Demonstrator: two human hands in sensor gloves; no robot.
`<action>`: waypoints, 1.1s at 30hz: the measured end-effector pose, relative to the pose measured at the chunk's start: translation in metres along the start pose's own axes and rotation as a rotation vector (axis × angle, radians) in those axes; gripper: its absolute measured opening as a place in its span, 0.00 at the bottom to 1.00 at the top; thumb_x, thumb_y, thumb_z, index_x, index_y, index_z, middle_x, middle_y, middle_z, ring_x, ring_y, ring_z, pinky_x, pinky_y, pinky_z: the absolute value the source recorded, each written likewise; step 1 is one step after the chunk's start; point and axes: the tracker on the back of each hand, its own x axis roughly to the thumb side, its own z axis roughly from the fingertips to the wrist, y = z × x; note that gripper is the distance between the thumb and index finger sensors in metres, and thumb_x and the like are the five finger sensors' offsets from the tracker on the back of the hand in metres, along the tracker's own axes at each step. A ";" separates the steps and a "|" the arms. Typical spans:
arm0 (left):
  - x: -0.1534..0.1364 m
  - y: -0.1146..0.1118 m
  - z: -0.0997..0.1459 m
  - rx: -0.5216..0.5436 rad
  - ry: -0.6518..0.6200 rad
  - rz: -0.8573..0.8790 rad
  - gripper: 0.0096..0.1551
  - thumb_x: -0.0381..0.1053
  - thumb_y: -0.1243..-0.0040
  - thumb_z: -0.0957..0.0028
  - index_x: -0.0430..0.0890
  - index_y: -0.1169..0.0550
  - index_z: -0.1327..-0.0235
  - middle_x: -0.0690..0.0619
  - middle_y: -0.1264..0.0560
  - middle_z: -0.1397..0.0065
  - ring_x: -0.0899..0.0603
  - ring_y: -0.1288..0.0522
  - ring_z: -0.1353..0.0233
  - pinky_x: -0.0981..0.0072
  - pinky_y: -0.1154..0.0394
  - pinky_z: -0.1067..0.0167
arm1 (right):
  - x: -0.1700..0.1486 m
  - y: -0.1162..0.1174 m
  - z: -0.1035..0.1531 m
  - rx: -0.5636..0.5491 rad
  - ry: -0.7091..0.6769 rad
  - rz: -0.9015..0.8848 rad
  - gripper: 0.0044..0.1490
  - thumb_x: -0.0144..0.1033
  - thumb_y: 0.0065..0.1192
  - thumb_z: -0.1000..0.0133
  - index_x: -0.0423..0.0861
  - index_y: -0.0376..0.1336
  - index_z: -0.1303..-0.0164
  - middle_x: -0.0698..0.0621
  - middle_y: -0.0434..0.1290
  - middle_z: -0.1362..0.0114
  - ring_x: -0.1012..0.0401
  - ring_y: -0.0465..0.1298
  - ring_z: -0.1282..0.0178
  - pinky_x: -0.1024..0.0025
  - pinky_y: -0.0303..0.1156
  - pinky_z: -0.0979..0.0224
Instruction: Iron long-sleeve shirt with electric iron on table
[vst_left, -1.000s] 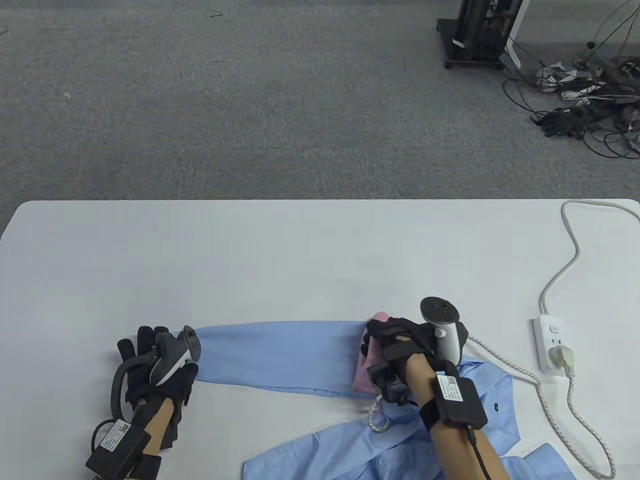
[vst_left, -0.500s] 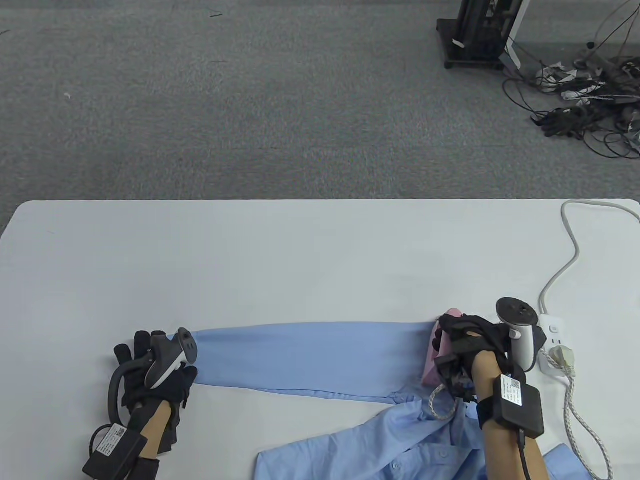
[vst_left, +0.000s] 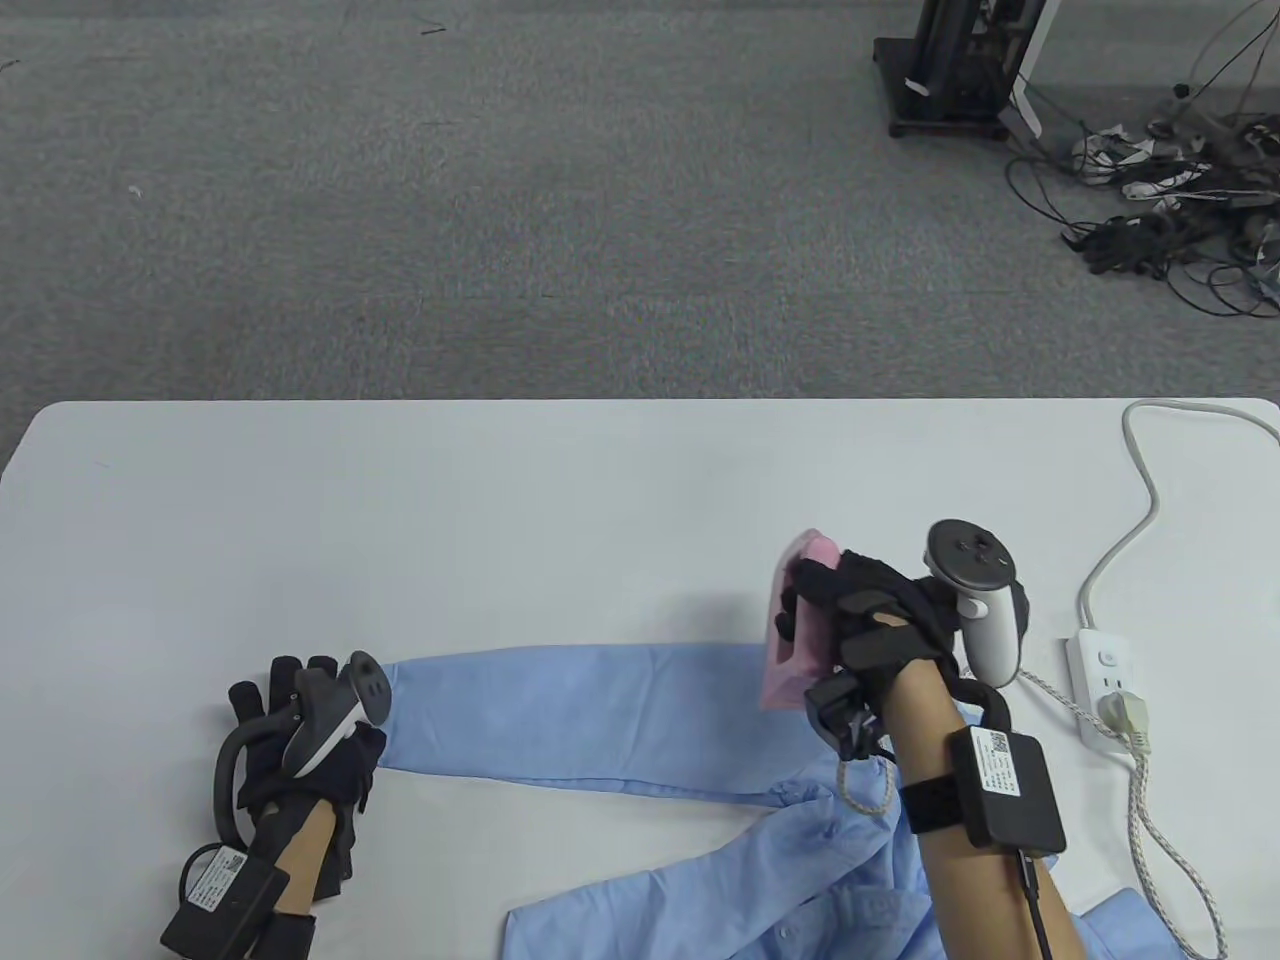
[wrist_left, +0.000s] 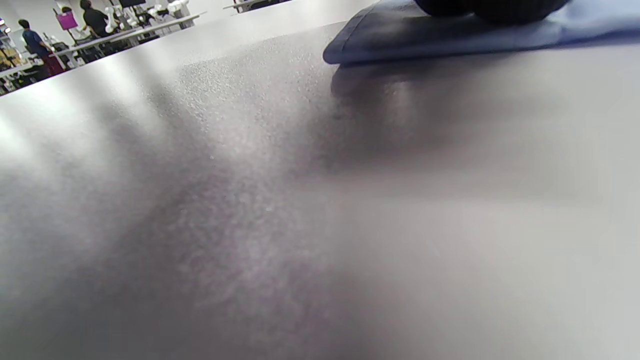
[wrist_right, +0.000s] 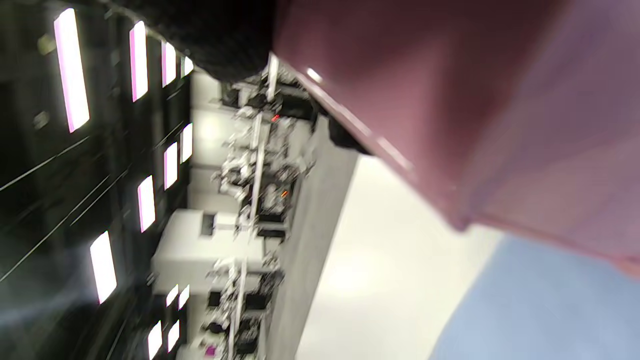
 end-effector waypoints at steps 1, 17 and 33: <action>0.000 0.000 0.000 0.001 0.001 -0.003 0.30 0.66 0.53 0.59 0.76 0.44 0.41 0.64 0.63 0.18 0.46 0.73 0.18 0.38 0.74 0.26 | 0.010 0.011 0.000 0.022 -0.020 0.002 0.41 0.42 0.57 0.46 0.22 0.52 0.43 0.35 0.69 0.46 0.51 0.79 0.54 0.54 0.78 0.53; -0.003 -0.001 -0.001 -0.018 0.003 0.033 0.31 0.66 0.53 0.59 0.76 0.45 0.41 0.64 0.63 0.18 0.46 0.72 0.17 0.38 0.74 0.26 | -0.036 0.228 -0.085 0.461 0.093 -0.060 0.42 0.37 0.57 0.46 0.21 0.45 0.39 0.33 0.63 0.41 0.49 0.75 0.47 0.51 0.75 0.45; 0.003 -0.002 0.001 -0.001 0.031 -0.014 0.36 0.71 0.54 0.63 0.72 0.45 0.38 0.61 0.63 0.17 0.46 0.72 0.17 0.37 0.73 0.26 | -0.103 0.177 -0.092 0.183 0.292 -0.044 0.41 0.38 0.60 0.48 0.20 0.50 0.43 0.34 0.67 0.45 0.50 0.79 0.52 0.52 0.79 0.51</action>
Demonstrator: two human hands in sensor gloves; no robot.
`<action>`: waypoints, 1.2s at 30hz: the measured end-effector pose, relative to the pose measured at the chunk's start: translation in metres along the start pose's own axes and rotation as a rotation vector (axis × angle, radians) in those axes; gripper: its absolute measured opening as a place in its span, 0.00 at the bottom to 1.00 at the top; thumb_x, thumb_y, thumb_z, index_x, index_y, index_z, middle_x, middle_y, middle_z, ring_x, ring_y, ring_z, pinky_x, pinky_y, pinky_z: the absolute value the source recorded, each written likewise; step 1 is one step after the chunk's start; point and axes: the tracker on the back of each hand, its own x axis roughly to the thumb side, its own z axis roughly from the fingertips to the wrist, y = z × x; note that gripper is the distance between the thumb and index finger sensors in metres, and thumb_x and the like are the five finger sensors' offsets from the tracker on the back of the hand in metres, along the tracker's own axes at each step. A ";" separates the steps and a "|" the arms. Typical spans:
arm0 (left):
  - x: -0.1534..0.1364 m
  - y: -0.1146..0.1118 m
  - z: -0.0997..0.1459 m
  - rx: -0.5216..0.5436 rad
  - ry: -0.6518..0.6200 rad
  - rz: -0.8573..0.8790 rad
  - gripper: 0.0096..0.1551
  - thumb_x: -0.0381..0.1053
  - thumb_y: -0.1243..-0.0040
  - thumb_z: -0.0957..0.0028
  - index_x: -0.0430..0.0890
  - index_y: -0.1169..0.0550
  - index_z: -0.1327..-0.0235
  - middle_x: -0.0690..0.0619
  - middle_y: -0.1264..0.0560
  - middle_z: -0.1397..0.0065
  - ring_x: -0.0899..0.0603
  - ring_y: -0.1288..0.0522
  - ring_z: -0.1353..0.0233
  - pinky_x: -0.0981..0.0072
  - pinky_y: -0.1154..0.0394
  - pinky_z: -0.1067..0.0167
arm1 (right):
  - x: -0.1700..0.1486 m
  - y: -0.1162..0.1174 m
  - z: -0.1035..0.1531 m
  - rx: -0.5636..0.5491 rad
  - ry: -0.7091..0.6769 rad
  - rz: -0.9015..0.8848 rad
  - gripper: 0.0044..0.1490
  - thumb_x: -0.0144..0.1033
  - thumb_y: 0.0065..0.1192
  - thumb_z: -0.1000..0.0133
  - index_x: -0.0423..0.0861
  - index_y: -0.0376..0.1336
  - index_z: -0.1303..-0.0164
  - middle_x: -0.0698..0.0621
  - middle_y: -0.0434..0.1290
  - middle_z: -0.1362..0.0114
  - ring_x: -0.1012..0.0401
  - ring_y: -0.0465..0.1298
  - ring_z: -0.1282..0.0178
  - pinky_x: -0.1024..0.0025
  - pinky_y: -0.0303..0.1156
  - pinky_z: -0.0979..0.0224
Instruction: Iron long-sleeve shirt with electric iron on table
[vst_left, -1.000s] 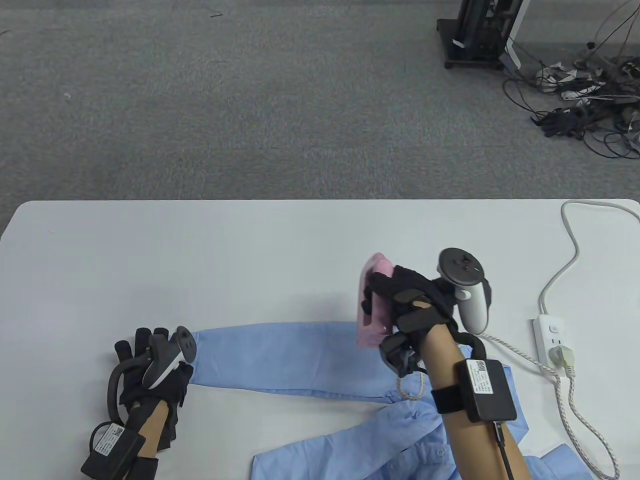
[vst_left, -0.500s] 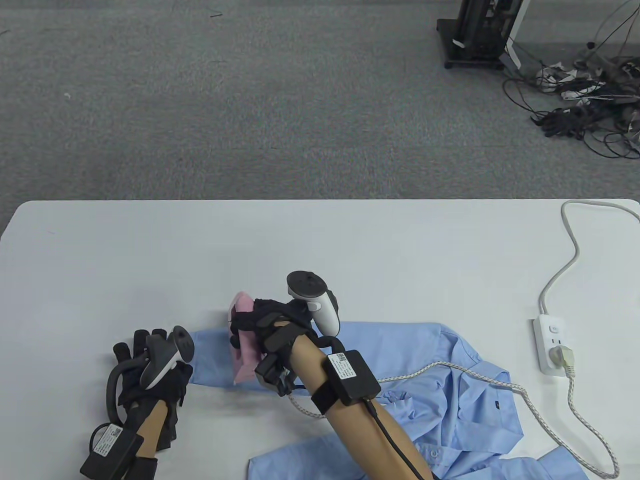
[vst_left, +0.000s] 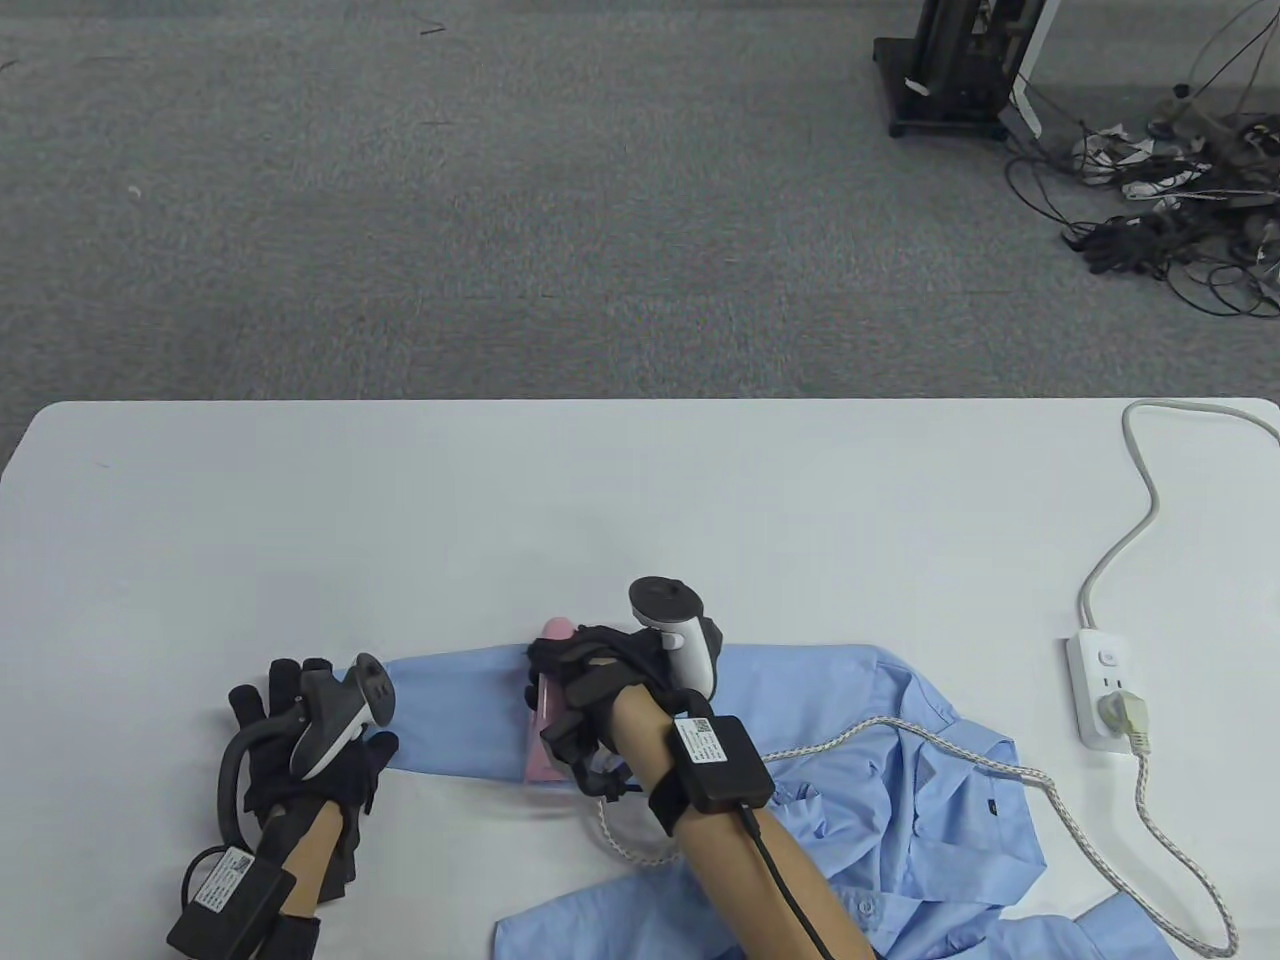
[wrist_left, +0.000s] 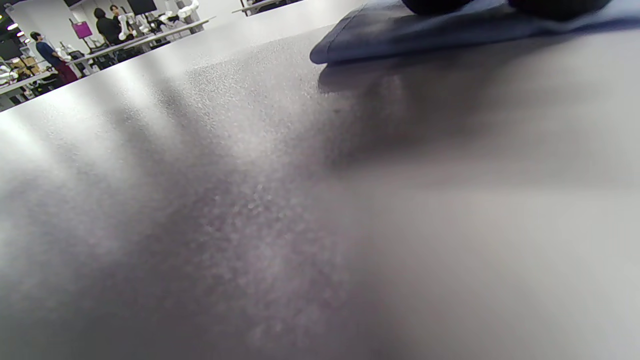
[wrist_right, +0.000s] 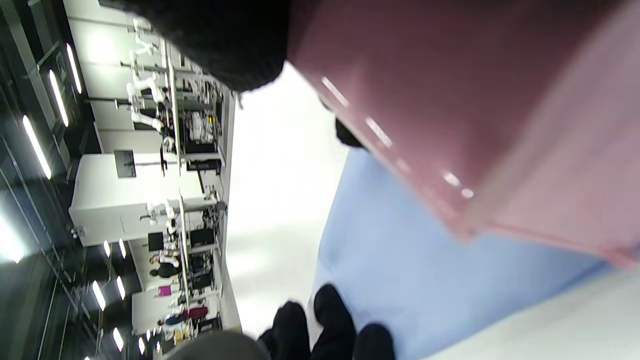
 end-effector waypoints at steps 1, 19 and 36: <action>0.000 0.000 0.000 0.003 0.005 -0.002 0.35 0.71 0.54 0.62 0.72 0.45 0.38 0.61 0.62 0.17 0.46 0.72 0.17 0.37 0.73 0.26 | -0.004 -0.010 0.005 -0.014 -0.001 -0.011 0.41 0.38 0.60 0.48 0.20 0.50 0.44 0.34 0.67 0.45 0.50 0.79 0.52 0.52 0.79 0.51; 0.011 0.000 0.006 0.069 0.028 -0.095 0.32 0.66 0.57 0.58 0.67 0.44 0.37 0.61 0.60 0.17 0.46 0.71 0.17 0.37 0.73 0.25 | -0.053 -0.165 0.075 -0.316 0.069 -0.110 0.40 0.36 0.61 0.50 0.19 0.53 0.45 0.32 0.70 0.47 0.48 0.80 0.54 0.50 0.80 0.54; 0.011 0.001 0.005 0.060 0.026 -0.070 0.32 0.66 0.56 0.58 0.67 0.44 0.37 0.61 0.61 0.17 0.46 0.71 0.17 0.37 0.74 0.27 | -0.071 -0.254 0.102 -0.467 0.116 -0.150 0.40 0.37 0.62 0.50 0.20 0.54 0.45 0.33 0.70 0.48 0.49 0.81 0.55 0.51 0.80 0.55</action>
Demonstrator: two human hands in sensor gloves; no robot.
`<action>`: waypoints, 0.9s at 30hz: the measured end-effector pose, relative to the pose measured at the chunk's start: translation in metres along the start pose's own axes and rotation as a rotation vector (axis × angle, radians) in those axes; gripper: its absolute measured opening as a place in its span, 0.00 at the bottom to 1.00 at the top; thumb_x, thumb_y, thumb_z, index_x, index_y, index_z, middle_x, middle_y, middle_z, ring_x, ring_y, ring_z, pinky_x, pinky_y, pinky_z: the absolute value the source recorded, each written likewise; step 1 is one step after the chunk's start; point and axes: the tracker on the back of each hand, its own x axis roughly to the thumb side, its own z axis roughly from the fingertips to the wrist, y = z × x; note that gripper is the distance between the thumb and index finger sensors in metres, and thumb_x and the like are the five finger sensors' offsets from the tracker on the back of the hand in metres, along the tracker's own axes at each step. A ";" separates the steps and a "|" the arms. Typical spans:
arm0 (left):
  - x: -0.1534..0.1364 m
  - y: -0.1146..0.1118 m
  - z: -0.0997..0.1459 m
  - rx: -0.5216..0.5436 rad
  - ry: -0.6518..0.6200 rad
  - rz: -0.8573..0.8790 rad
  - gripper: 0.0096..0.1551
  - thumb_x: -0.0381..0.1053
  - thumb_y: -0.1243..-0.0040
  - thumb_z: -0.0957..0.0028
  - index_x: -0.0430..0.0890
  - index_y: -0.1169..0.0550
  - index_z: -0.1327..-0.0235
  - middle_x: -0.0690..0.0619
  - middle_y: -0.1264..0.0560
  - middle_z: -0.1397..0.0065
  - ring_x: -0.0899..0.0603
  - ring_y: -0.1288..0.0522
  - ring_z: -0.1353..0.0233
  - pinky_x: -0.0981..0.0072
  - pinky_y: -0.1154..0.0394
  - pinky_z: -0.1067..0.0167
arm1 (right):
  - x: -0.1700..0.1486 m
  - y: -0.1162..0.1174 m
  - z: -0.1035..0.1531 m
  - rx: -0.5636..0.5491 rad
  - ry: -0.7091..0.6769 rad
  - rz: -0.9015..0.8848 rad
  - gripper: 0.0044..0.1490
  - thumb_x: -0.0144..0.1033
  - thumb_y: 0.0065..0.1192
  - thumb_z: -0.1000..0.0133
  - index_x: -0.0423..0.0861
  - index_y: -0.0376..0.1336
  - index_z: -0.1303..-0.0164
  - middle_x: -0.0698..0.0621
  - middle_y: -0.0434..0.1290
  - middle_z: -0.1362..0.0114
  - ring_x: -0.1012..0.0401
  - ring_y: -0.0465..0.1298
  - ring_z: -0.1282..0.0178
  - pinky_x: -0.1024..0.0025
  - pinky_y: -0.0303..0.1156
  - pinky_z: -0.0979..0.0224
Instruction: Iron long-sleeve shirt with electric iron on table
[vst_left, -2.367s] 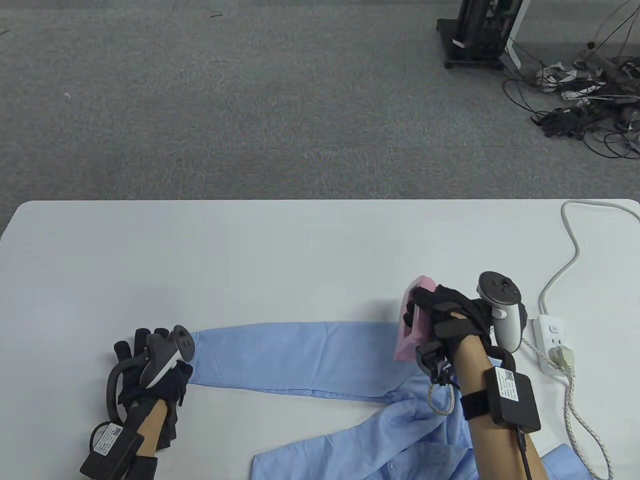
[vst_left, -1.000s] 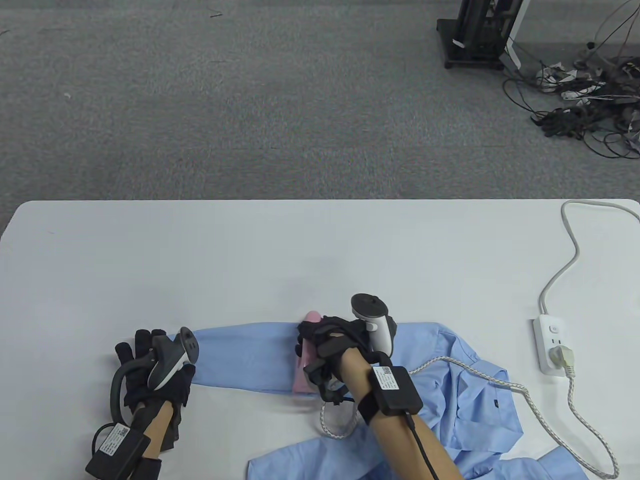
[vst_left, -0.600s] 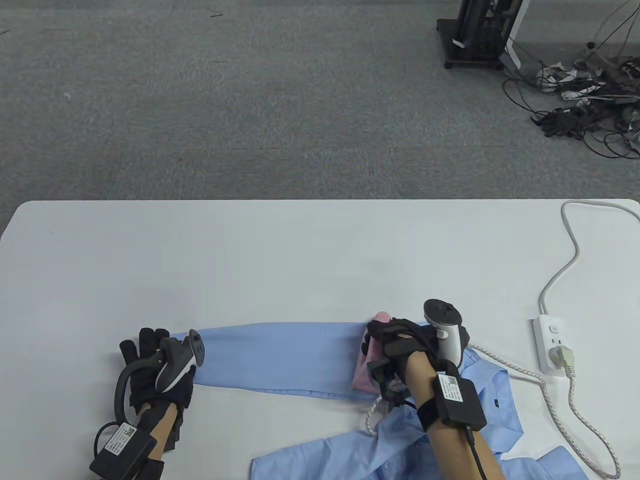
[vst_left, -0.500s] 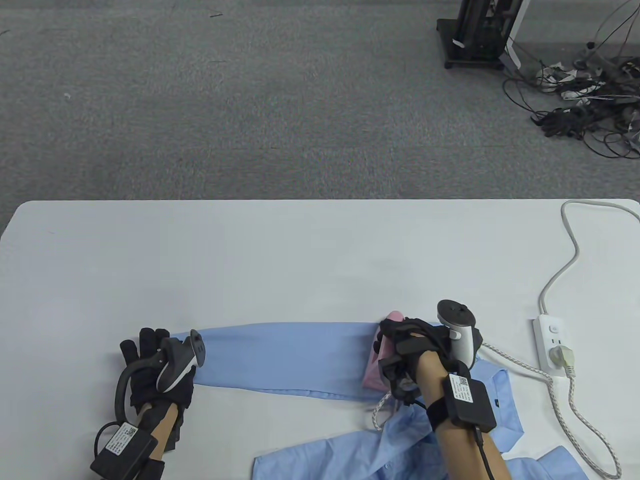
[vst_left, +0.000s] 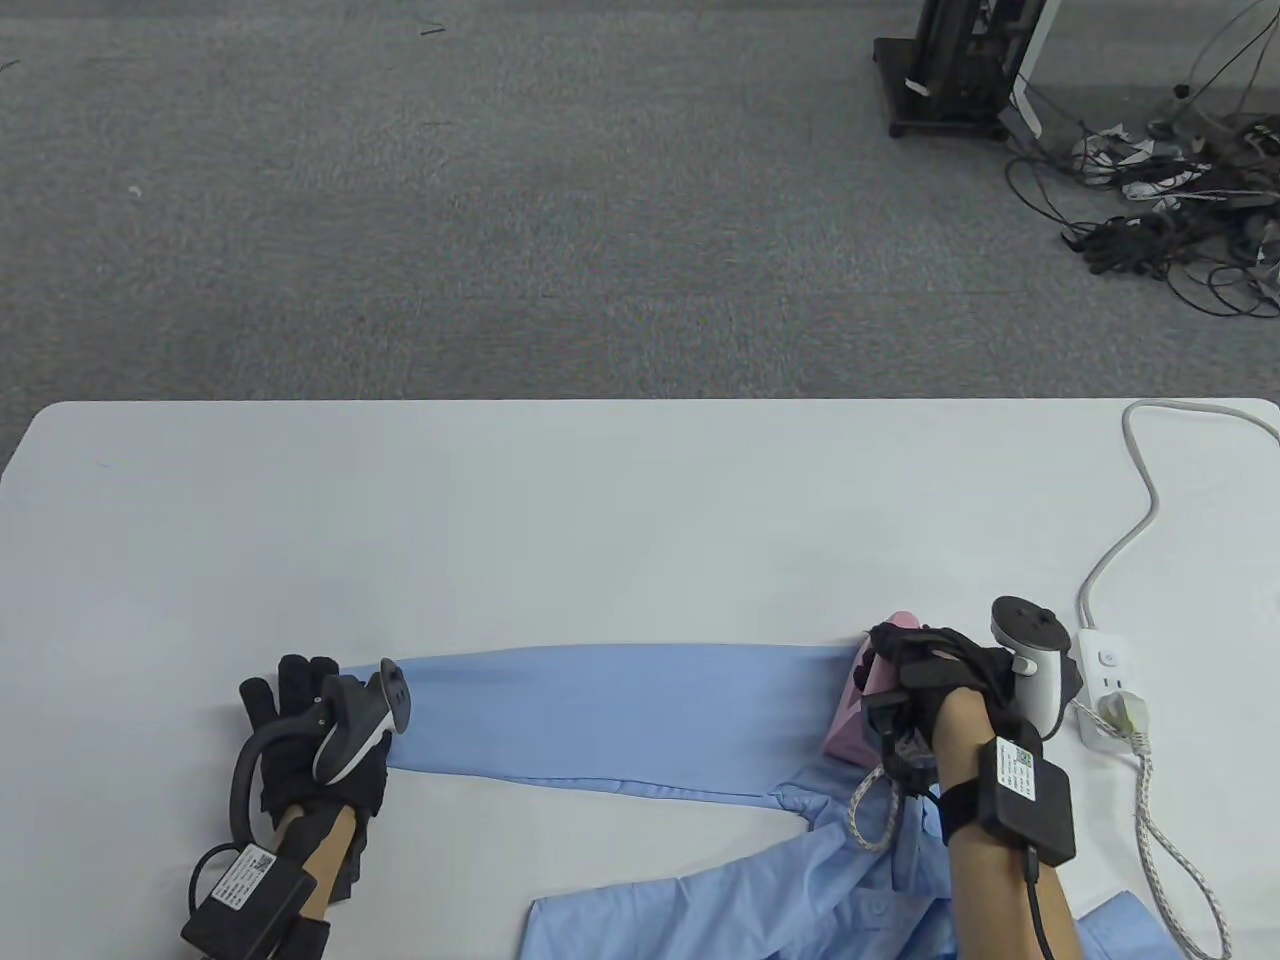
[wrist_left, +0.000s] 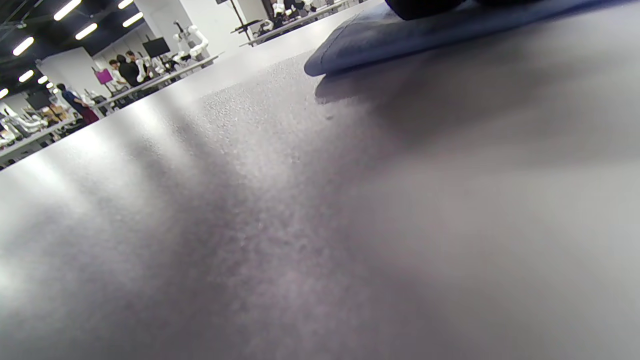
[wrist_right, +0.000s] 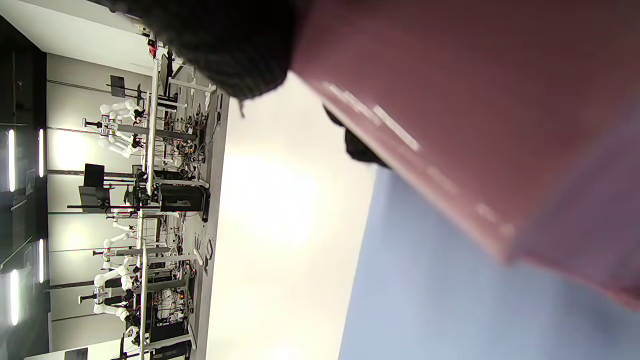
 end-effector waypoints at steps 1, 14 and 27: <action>0.000 0.000 0.000 -0.002 -0.002 0.004 0.32 0.66 0.56 0.58 0.67 0.44 0.37 0.61 0.61 0.17 0.46 0.71 0.17 0.37 0.74 0.27 | 0.000 0.000 0.000 0.002 -0.002 0.005 0.40 0.37 0.61 0.50 0.20 0.53 0.45 0.33 0.70 0.48 0.49 0.81 0.55 0.51 0.80 0.55; -0.016 0.029 0.019 0.218 -0.096 0.229 0.36 0.66 0.54 0.59 0.62 0.35 0.32 0.61 0.60 0.17 0.47 0.72 0.17 0.37 0.76 0.28 | 0.105 0.032 0.082 0.082 -0.460 -0.081 0.37 0.50 0.65 0.50 0.36 0.55 0.48 0.42 0.68 0.46 0.48 0.75 0.46 0.44 0.72 0.42; -0.022 0.036 0.026 0.266 -0.203 0.387 0.38 0.68 0.54 0.60 0.61 0.33 0.32 0.58 0.55 0.16 0.45 0.68 0.16 0.35 0.73 0.27 | 0.106 0.090 0.031 0.077 -0.668 -0.128 0.30 0.36 0.78 0.58 0.49 0.59 0.53 0.50 0.69 0.41 0.47 0.66 0.31 0.39 0.47 0.28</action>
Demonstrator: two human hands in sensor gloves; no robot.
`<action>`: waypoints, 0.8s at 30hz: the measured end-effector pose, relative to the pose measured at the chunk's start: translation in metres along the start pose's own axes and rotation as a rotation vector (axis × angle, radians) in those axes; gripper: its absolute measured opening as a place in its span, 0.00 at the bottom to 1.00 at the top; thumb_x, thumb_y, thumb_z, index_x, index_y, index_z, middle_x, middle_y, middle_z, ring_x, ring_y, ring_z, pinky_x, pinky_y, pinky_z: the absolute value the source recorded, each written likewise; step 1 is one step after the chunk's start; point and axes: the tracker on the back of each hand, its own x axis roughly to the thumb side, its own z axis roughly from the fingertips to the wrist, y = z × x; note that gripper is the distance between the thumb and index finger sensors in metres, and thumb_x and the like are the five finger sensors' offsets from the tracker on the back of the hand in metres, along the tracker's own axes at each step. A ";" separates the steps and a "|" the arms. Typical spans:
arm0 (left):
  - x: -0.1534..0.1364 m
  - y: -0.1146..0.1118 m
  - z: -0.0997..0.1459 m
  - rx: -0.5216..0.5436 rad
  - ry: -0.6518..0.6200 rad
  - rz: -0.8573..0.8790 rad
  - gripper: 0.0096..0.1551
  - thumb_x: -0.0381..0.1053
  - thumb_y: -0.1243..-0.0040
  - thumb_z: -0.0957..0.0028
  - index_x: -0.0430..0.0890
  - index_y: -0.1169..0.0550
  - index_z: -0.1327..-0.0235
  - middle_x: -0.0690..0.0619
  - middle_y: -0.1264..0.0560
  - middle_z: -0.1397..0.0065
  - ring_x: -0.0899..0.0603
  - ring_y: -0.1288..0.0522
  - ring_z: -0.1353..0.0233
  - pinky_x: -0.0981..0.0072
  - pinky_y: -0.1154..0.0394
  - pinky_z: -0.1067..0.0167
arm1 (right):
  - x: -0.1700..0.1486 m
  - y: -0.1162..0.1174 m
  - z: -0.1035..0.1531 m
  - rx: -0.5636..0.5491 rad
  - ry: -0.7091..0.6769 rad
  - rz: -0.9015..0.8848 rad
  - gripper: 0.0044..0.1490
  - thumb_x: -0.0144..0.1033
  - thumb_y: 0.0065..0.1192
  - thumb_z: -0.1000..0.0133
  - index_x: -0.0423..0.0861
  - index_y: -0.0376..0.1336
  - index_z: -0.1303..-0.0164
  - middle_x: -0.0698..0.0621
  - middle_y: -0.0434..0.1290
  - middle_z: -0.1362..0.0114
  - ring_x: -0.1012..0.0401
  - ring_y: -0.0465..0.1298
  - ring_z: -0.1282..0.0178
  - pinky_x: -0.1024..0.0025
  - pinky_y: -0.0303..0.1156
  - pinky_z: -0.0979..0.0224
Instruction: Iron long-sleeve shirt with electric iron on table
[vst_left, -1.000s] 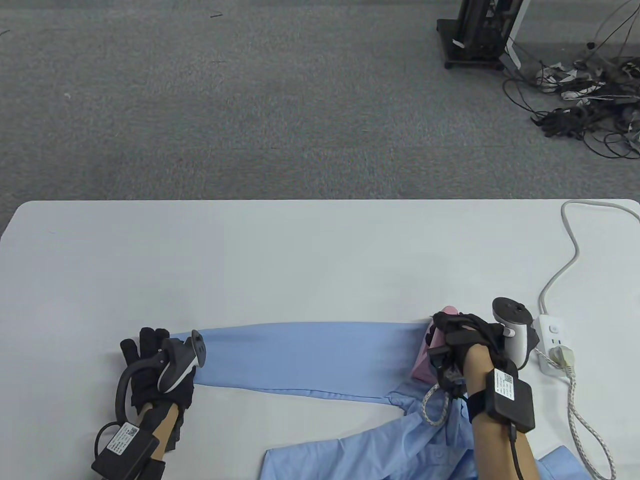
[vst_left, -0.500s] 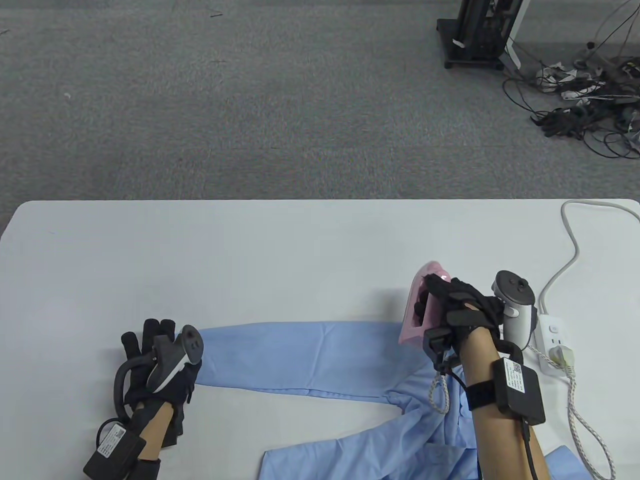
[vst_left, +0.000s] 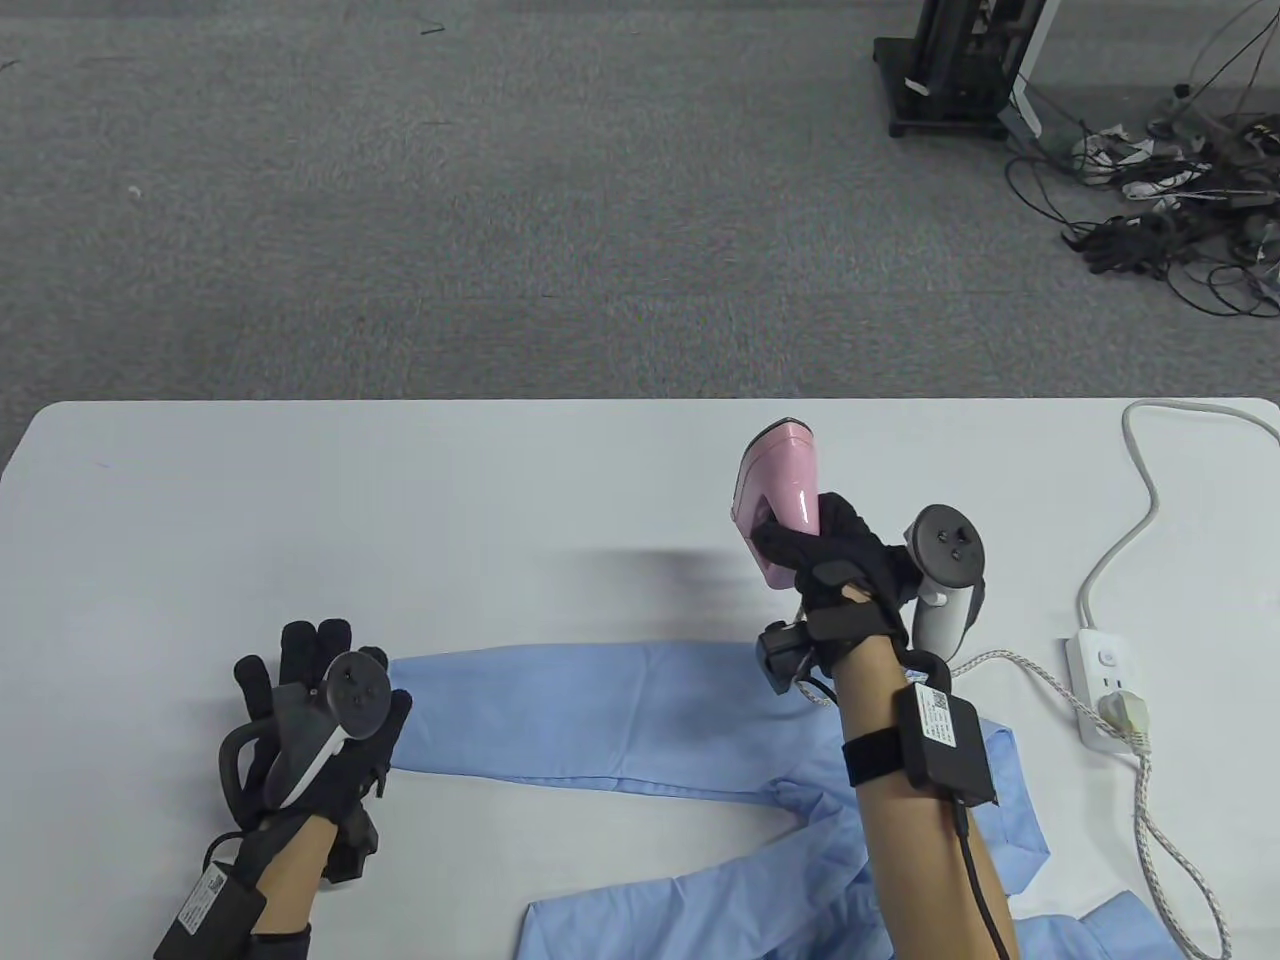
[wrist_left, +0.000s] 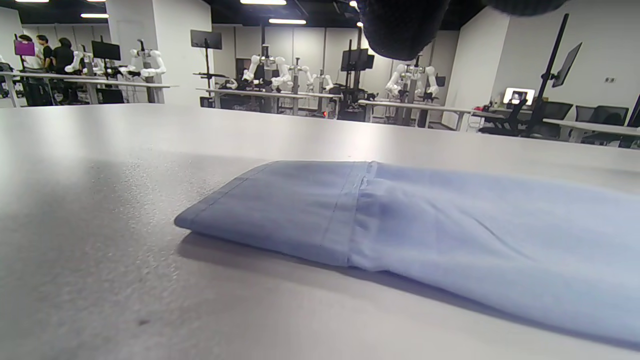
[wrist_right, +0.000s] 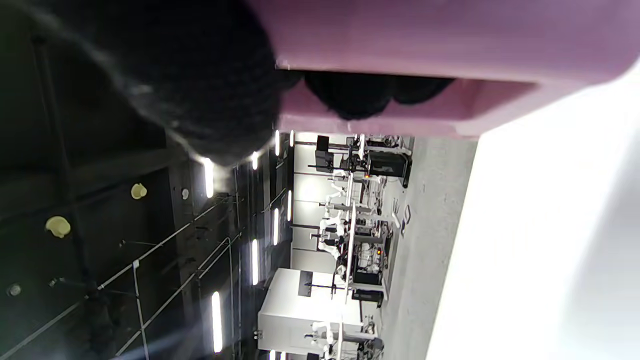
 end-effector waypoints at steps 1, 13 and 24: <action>-0.001 -0.001 -0.001 -0.012 -0.007 0.013 0.38 0.68 0.54 0.60 0.61 0.33 0.32 0.59 0.55 0.16 0.45 0.68 0.16 0.35 0.73 0.27 | -0.011 0.003 -0.005 -0.047 -0.017 0.027 0.30 0.35 0.78 0.59 0.49 0.60 0.54 0.51 0.70 0.42 0.48 0.67 0.31 0.40 0.49 0.28; -0.007 -0.004 -0.003 -0.043 0.018 0.014 0.39 0.68 0.54 0.60 0.60 0.33 0.32 0.58 0.56 0.16 0.44 0.68 0.16 0.35 0.74 0.27 | -0.090 0.028 -0.036 0.078 0.125 0.079 0.30 0.35 0.77 0.57 0.48 0.58 0.52 0.50 0.69 0.41 0.47 0.67 0.32 0.40 0.50 0.28; -0.007 -0.014 -0.006 -0.089 0.024 -0.003 0.39 0.68 0.55 0.60 0.60 0.34 0.31 0.58 0.57 0.16 0.44 0.69 0.17 0.35 0.74 0.28 | -0.085 0.023 -0.036 0.164 0.314 0.367 0.31 0.40 0.75 0.55 0.51 0.59 0.46 0.47 0.66 0.31 0.44 0.65 0.27 0.41 0.62 0.33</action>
